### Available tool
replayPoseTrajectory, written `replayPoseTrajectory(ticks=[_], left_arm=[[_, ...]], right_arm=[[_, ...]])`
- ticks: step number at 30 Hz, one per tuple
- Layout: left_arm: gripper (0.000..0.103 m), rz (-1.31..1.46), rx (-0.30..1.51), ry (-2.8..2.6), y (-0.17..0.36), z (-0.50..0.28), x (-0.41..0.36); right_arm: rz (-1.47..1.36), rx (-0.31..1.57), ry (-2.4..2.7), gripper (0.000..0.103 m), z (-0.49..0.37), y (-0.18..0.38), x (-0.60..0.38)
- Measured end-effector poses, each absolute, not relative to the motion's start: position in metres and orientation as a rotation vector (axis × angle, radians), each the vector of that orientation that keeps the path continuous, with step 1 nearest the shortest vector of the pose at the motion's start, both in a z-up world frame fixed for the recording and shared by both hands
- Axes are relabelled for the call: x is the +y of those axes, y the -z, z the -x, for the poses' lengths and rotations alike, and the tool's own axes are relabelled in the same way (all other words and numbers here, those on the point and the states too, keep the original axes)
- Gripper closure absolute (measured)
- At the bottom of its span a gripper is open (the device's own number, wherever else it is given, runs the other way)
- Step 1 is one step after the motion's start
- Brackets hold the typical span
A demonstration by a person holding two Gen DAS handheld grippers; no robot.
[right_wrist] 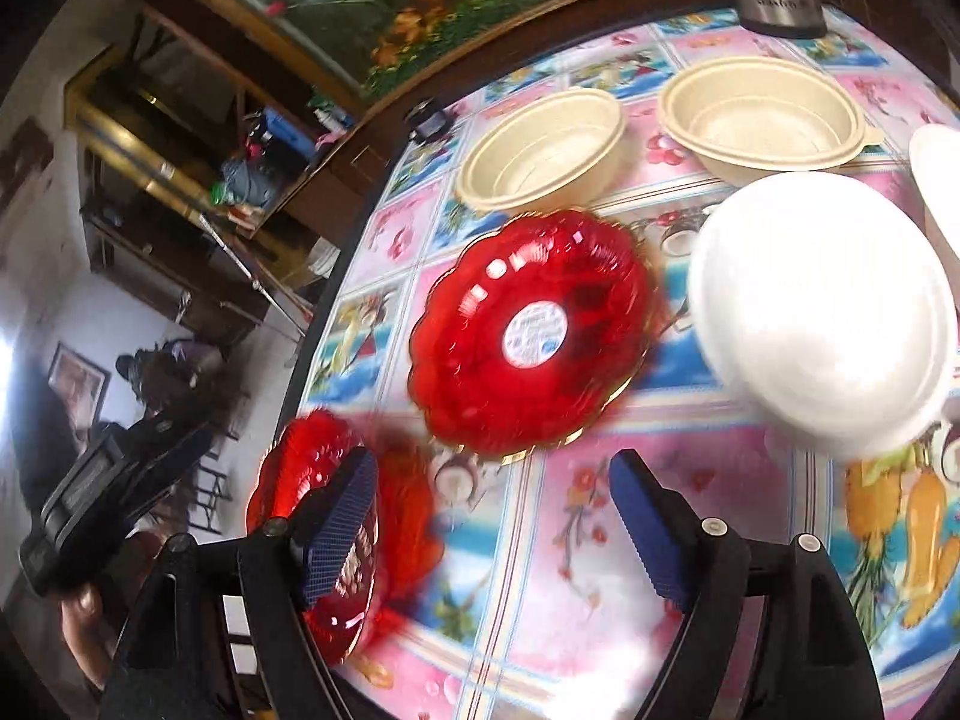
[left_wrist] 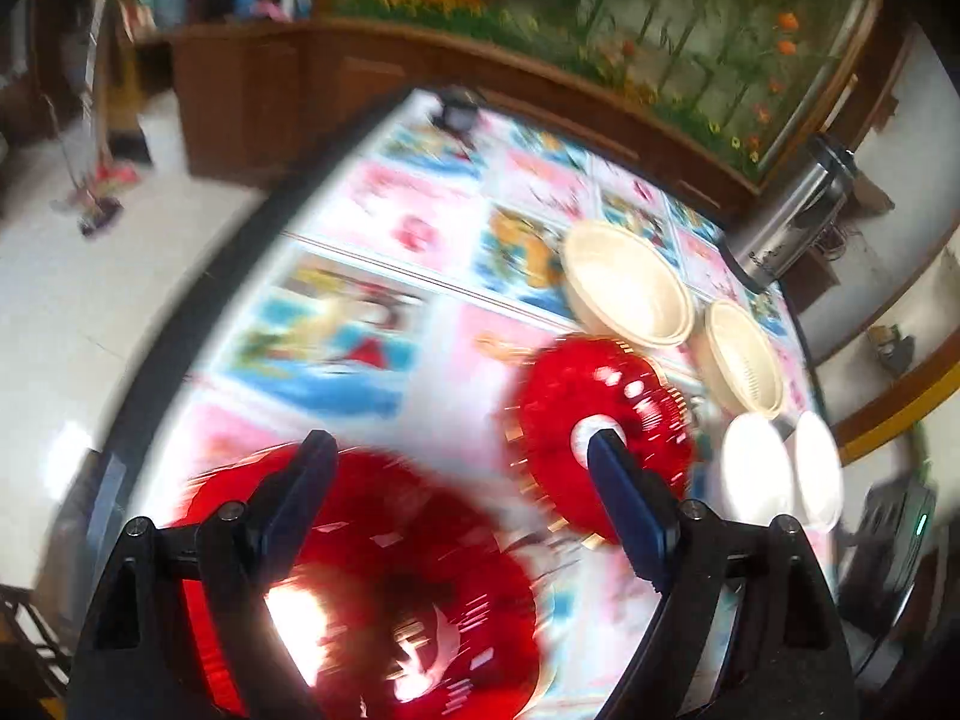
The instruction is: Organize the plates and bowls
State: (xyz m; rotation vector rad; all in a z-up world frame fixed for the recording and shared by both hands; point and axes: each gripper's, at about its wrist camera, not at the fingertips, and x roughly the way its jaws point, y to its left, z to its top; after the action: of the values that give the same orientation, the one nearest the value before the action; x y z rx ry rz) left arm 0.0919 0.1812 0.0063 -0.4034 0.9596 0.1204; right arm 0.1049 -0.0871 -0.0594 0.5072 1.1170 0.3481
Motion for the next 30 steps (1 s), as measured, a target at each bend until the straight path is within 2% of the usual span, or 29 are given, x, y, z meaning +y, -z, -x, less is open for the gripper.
replayPoseTrajectory(ticks=[5, 11, 15, 16, 21, 24, 25, 26, 28, 30], left_arm=[[0.017, 0.42, 1.117, -0.105, 0.031, -0.139, 0.165], [0.017, 0.478, 1.182, -0.086, 0.055, -0.158, 0.162], [0.019, 0.469, 1.214, -0.042, 0.063, -0.165, 0.152], [0.021, 0.463, 1.224, -0.031, 0.066, -0.168, 0.148], [0.055, 0.427, 1.281, -0.005, 0.077, -0.172, 0.138], [0.08, 0.409, 1.299, 0.004, 0.082, -0.174, 0.134], [0.087, 0.404, 1.303, -0.01, 0.083, -0.174, 0.135], [0.09, 0.401, 1.303, -0.018, 0.083, -0.174, 0.135], [0.09, 0.408, 1.297, -0.021, 0.084, -0.174, 0.137], [0.09, 0.404, 1.299, -0.017, 0.083, -0.174, 0.137]], right_arm=[[-0.532, 1.164, -0.336, 0.021, -0.119, 0.076, -0.088], [-0.593, 1.193, -0.308, 0.021, -0.134, 0.094, -0.099], [-0.589, 1.193, -0.294, 0.025, -0.141, 0.097, -0.1], [-0.584, 1.197, -0.289, 0.029, -0.142, 0.098, -0.099], [-0.57, 1.211, -0.259, 0.041, -0.15, 0.106, -0.1], [-0.558, 1.227, -0.241, 0.06, -0.153, 0.113, -0.099], [-0.552, 1.23, -0.235, 0.072, -0.153, 0.115, -0.099], [-0.54, 1.228, -0.22, 0.074, -0.154, 0.116, -0.1], [-0.525, 1.227, -0.212, 0.09, -0.154, 0.118, -0.101], [-0.535, 1.222, -0.221, 0.09, -0.155, 0.119, -0.104]])
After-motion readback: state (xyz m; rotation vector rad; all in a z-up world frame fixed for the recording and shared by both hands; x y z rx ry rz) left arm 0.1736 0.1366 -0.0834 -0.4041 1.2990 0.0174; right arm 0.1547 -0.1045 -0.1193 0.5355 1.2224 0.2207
